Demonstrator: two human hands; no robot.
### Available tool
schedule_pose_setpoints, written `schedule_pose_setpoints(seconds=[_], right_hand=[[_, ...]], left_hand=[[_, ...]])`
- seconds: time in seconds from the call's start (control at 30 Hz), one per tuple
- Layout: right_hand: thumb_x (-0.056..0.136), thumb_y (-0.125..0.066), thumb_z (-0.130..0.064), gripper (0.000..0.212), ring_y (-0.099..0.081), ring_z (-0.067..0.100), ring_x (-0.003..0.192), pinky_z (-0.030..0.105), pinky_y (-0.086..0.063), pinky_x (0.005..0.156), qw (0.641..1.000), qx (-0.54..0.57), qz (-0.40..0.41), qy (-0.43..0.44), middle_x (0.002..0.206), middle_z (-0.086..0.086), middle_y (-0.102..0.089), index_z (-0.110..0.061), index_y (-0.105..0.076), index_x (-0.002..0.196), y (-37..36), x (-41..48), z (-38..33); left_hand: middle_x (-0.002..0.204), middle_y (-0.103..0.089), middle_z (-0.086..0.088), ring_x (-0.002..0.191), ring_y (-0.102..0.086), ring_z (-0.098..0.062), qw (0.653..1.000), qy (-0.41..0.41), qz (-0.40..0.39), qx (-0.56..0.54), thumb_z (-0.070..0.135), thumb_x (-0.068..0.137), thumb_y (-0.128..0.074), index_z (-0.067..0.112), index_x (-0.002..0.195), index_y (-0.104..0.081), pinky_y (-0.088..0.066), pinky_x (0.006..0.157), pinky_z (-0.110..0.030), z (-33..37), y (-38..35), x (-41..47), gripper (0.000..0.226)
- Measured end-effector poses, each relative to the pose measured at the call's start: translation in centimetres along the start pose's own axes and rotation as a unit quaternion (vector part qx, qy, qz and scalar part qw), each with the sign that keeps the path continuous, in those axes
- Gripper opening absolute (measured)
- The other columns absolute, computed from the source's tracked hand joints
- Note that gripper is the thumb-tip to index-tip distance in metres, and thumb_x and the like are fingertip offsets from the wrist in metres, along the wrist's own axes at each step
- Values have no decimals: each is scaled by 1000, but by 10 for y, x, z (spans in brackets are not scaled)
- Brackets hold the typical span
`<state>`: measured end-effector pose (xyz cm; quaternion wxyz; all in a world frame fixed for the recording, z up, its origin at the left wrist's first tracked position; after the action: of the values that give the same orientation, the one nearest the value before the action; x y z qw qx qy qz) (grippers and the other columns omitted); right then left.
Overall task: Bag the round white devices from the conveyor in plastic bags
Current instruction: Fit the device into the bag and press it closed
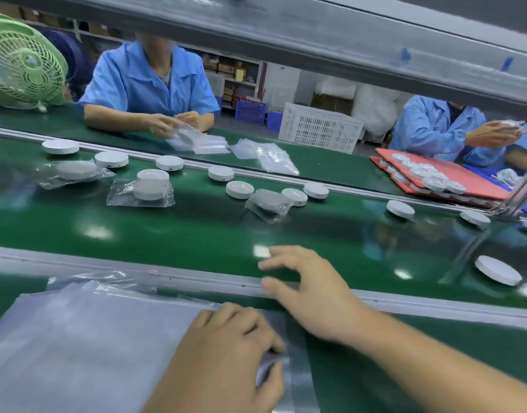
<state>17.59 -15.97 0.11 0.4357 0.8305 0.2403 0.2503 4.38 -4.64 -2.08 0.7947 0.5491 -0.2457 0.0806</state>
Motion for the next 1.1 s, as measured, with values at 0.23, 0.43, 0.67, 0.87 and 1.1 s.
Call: schedule_pose_setpoints(seconds=[0.23,0.43,0.67,0.87,1.1], right_hand=[[82,-49,-75,38,-22,-14,144,21,-23,120,998,39,35,-27,145,-36,-43,-57,-68,110,-9,-88,0],[84,-45,-79,57,-18,-13,143,22,-23,121,998,-1,45,-45,145,-33,-40,-45,-66,124,-18,-85,3],[81,-52,-76,44,-33,-13,133,22,-33,114,995,22,78,-59,129,-37,-48,-46,-70,109,-15,-82,7],[78,-56,-73,41,-38,-14,129,16,-33,108,994,30,90,-60,120,-37,-52,-45,-72,104,-15,-81,10],[77,-58,-70,38,-45,-11,123,24,-39,109,993,45,98,-57,113,-37,-57,-43,-72,101,-12,-81,9]], left_hand=[[87,-56,29,86,-55,-4,999,35,-9,27,57,74,-54,44,84,-66,-48,72,-27,-1,0,-4,21],[89,-53,32,88,-47,1,997,65,-24,24,61,79,-48,45,86,-62,-44,75,-27,-4,-1,-4,23],[96,-53,35,98,-45,5,997,70,-30,7,79,83,-37,55,102,-60,-42,87,-27,-5,-1,-6,39],[94,-51,38,97,-44,5,997,77,-24,12,80,83,-32,57,99,-66,-39,83,-26,-6,0,-5,44],[88,-55,39,92,-49,7,996,80,-17,-34,75,81,-42,64,90,-65,-45,81,-28,-4,4,-4,27]])
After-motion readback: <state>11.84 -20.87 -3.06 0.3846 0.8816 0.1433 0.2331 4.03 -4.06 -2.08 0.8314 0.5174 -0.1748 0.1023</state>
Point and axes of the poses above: each hand's wrist, its own x-axis towards the middle knuckle, its own y-axis out of the back of the hand, z = x × y, the point moved 4 cm from there along x, towards the middle knuckle
